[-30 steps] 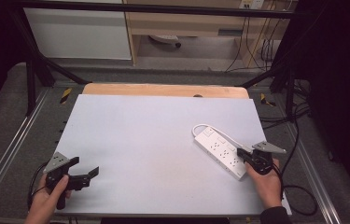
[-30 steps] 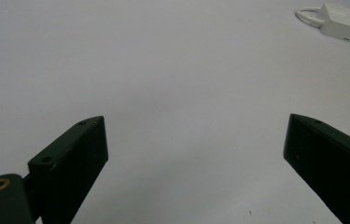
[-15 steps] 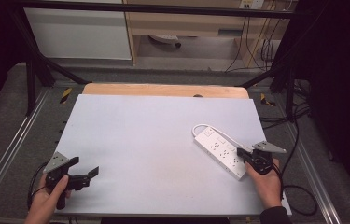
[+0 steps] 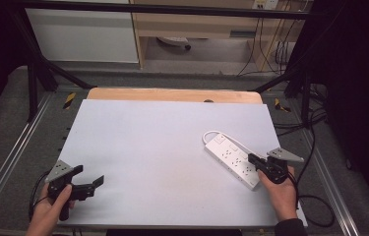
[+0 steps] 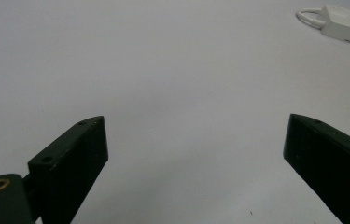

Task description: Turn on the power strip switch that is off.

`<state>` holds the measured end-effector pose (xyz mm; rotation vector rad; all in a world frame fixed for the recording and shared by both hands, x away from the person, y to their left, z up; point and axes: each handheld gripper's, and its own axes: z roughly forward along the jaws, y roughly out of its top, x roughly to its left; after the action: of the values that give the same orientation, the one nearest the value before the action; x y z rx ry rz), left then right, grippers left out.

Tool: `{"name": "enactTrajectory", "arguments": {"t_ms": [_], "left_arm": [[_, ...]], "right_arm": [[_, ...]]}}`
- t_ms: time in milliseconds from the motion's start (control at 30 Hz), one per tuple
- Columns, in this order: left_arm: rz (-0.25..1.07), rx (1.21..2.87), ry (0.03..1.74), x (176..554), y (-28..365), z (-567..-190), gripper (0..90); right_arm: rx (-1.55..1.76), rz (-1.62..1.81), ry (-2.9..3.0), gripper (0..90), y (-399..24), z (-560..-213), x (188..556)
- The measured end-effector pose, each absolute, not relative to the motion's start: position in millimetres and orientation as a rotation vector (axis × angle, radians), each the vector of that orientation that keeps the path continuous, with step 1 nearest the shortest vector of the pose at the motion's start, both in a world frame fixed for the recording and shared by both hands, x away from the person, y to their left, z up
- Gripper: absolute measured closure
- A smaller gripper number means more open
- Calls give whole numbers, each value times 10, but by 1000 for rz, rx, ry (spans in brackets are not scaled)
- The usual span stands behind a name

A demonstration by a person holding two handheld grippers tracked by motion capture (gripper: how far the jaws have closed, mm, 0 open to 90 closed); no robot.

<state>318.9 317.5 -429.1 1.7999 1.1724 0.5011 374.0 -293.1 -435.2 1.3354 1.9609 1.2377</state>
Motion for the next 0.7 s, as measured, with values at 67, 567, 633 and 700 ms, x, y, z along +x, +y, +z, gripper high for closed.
{"name": "enactTrajectory", "arguments": {"t_ms": [67,567,633,700], "left_arm": [[500,1800,1171,3189,3175,-4291,65],[514,1776,1175,3171,3194,-4273,66],[513,1777,1177,3171,3195,-4276,66],[513,1782,1178,3172,3195,-4280,66]], "right_arm": [[1334,1244,1959,862,-2926,-4343,3736],[1306,1286,1951,723,-2847,-4246,3696],[1302,1292,1949,695,-2838,-4228,3691],[1298,1298,1946,668,-2832,-4212,3688]]}}
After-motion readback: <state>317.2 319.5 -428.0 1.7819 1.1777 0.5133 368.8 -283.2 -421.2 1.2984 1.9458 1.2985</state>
